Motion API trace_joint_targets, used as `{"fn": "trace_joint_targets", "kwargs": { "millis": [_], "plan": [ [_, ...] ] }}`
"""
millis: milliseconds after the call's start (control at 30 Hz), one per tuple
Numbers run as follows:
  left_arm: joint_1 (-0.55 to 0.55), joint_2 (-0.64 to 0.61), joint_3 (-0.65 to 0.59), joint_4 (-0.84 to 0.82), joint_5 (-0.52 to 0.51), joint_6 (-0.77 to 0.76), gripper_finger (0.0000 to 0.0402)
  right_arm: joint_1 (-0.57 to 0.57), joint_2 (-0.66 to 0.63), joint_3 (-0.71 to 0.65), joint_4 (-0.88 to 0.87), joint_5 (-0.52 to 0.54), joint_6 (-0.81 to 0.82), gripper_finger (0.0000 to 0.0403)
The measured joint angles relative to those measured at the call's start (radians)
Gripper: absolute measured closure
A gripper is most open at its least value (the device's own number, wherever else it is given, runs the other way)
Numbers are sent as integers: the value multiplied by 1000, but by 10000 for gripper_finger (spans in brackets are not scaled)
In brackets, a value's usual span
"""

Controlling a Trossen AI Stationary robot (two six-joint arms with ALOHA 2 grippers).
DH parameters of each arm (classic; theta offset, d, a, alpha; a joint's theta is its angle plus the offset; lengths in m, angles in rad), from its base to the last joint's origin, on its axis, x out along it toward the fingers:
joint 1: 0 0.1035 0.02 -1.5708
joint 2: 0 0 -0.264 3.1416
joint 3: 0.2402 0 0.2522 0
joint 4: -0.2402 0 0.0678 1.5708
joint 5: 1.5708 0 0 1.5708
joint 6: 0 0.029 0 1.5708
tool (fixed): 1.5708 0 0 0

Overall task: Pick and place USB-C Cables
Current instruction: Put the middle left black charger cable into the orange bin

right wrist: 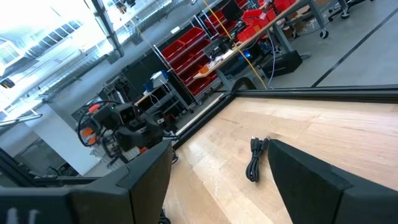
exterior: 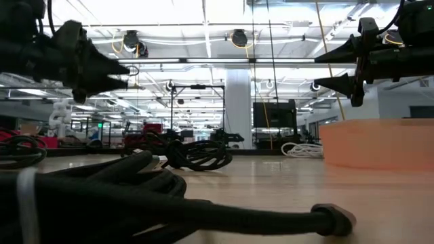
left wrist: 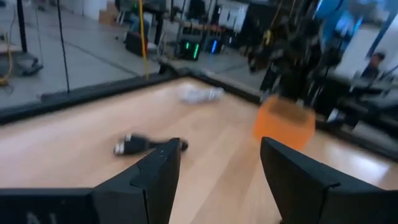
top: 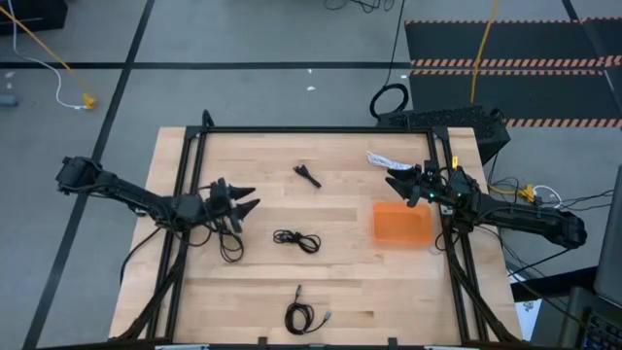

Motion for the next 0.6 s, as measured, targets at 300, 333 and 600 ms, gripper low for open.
{"fn": "trace_joint_targets", "kwargs": {
  "millis": [300, 333, 600],
  "plan": [
    [0, 0, 0, 157, 128, 136, 179, 0, 0, 0, 0, 0, 0, 147],
    [0, 0, 0, 173, 130, 139, 179, 0, 0, 0, 0, 0, 0, 147],
    [-2, 0, 19, 229, 160, 138, 179, 0, 0, 0, 0, 0, 0, 147]
  ]
}}
